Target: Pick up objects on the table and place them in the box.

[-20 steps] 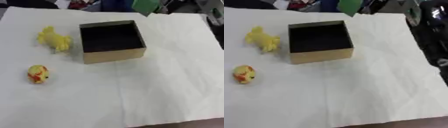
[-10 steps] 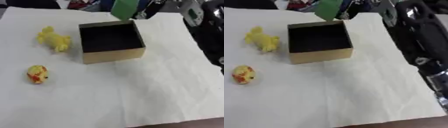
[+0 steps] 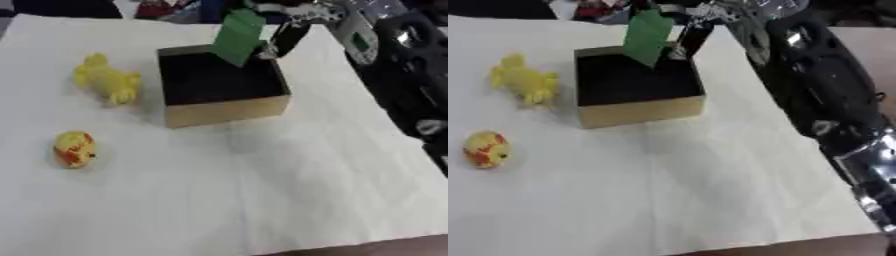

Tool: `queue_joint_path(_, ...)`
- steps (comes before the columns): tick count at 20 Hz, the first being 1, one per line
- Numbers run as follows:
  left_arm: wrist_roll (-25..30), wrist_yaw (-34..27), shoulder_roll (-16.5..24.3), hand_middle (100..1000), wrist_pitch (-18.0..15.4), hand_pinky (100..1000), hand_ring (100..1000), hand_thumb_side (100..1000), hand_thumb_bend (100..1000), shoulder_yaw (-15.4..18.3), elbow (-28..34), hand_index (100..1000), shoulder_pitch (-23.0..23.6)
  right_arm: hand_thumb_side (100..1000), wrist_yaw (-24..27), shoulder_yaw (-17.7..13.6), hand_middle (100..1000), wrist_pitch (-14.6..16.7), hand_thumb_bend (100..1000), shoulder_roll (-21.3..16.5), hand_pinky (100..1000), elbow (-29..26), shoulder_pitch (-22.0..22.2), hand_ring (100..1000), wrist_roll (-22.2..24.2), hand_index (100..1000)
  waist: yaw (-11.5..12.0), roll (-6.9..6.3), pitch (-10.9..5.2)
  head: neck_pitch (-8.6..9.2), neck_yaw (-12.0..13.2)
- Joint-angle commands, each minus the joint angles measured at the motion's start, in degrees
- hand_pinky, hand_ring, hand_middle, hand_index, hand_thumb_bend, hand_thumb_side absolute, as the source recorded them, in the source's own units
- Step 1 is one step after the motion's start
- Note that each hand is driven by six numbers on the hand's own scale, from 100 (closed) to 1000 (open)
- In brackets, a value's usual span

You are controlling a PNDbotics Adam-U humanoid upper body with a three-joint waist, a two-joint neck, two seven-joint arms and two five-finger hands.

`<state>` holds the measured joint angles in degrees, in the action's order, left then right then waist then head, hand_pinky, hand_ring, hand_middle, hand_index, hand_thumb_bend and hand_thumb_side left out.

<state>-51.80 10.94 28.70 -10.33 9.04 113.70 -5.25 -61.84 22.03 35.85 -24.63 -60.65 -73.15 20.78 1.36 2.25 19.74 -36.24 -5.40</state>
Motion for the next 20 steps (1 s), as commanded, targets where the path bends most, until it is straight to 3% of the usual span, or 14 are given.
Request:
queue_joint_path(1, -0.2, -0.1, 1.1, 576, -0.3, 336, 566, 1000, 142, 0.2, 0.9, 742, -0.5, 389, -2.5, 0.0, 759, 0.7, 469, -0.4, 819, 0.1, -1.6, 886, 0.6, 718, 0.1, -0.25, -1.45, 0.14, -0.3)
queue_joint_path(4, -0.2, -0.1, 1.1, 576, -0.3, 336, 566, 1000, 143, 0.1, 0.9, 743, -0.6, 446, -5.5, 0.3, 790, 1.1, 586, -0.2, 833, -0.3, -1.9, 904, 0.0, 748, 0.1, -0.18, -1.43, 0.24, -0.6)
queue_joint_path(9, -0.2, -0.1, 1.0, 577, -0.2, 336, 565, 1000, 140, 0.2, 0.9, 743, -0.5, 579, -10.8, 0.6, 843, 1.3, 660, -0.1, 860, -1.2, -2.0, 941, -2.5, 818, 0.2, -0.12, -1.41, -0.11, -0.7)
queue_joint_path(15, -0.2, -0.2, 1.1, 576, -0.1, 336, 564, 1000, 139, 0.2, 0.9, 742, -0.5, 582, -14.7, -0.1, 840, 1.0, 659, -0.1, 862, -1.7, -2.0, 944, -5.6, 818, 0.1, -0.11, -1.44, -0.15, -0.5)
queue_joint_path(20, -0.2, -0.1, 1.2, 577, 0.0, 336, 565, 1000, 152, 0.1, 0.9, 743, -0.5, 527, -13.1, -2.2, 825, -0.6, 626, -1.0, 857, -4.6, -1.3, 933, -8.2, 807, -0.1, -0.24, -1.45, -0.19, 0.2)
